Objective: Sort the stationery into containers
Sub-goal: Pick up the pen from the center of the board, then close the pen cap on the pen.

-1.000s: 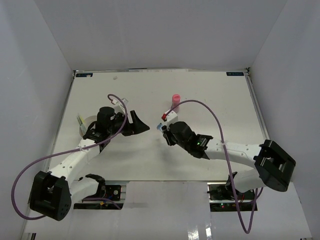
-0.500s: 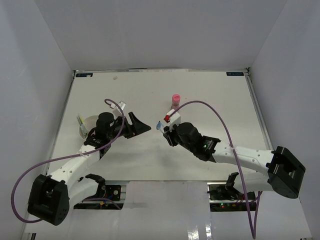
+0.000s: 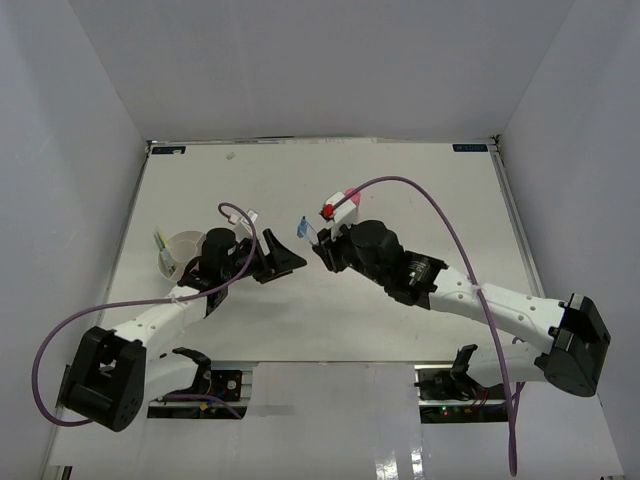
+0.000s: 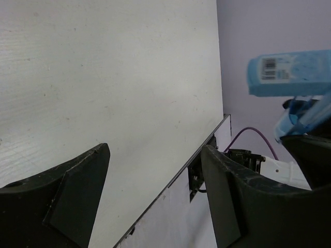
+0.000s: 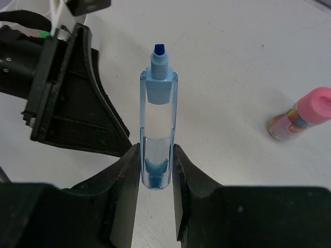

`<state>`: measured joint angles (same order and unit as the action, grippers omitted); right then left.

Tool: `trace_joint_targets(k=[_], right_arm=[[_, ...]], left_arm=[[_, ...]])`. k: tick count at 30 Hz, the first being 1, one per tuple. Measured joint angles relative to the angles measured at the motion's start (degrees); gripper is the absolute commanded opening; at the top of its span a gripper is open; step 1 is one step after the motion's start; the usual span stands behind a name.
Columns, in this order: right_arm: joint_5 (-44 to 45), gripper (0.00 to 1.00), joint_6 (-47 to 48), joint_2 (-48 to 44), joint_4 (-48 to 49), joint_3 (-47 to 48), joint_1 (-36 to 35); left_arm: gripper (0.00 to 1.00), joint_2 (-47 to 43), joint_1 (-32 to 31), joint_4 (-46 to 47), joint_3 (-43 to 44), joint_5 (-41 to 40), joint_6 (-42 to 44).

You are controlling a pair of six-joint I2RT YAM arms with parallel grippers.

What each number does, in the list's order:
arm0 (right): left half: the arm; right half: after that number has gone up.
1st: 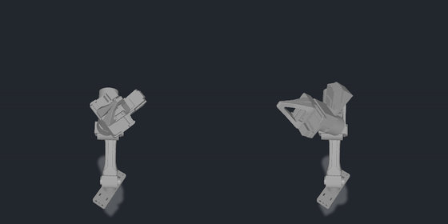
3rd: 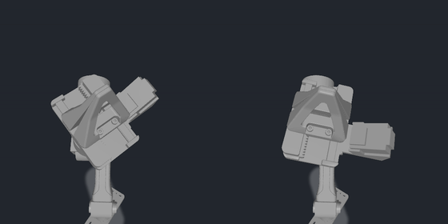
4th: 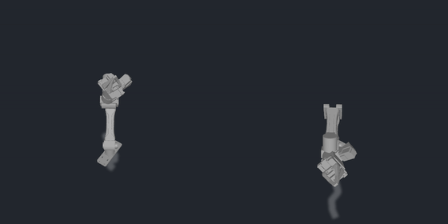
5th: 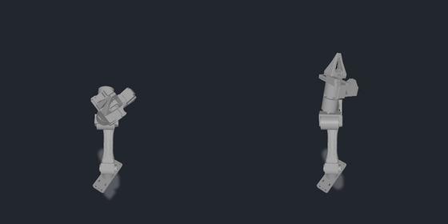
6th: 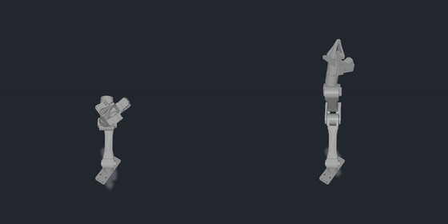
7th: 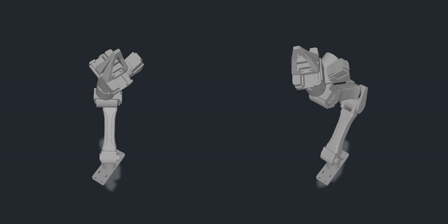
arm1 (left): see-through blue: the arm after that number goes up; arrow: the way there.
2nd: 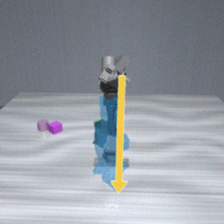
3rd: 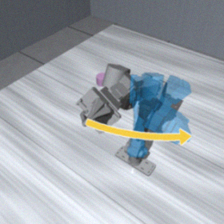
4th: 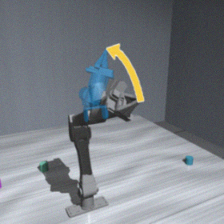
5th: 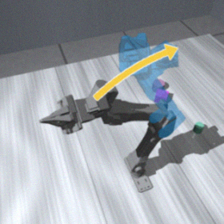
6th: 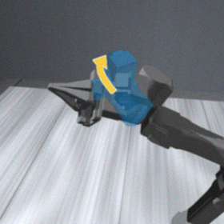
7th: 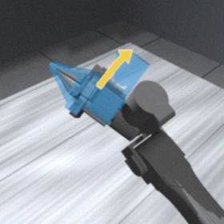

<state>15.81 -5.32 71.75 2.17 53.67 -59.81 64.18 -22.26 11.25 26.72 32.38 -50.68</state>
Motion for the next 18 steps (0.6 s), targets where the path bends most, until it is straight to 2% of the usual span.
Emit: trace_joint_targets(k=[9, 18], right_arm=[[-4.9, 0.23, -0.2, 0.0, -2.2, 1.3, -0.3], [-5.9, 0.23, -0.2, -0.3, -2.6, 0.7, -0.7]], left_arm=[[0.8, 3.8, -1.2, 4.4, 2.0, -1.1, -2.6], [0.8, 4.3, -1.5, 7.8, 2.7, -4.5, -3.8]])
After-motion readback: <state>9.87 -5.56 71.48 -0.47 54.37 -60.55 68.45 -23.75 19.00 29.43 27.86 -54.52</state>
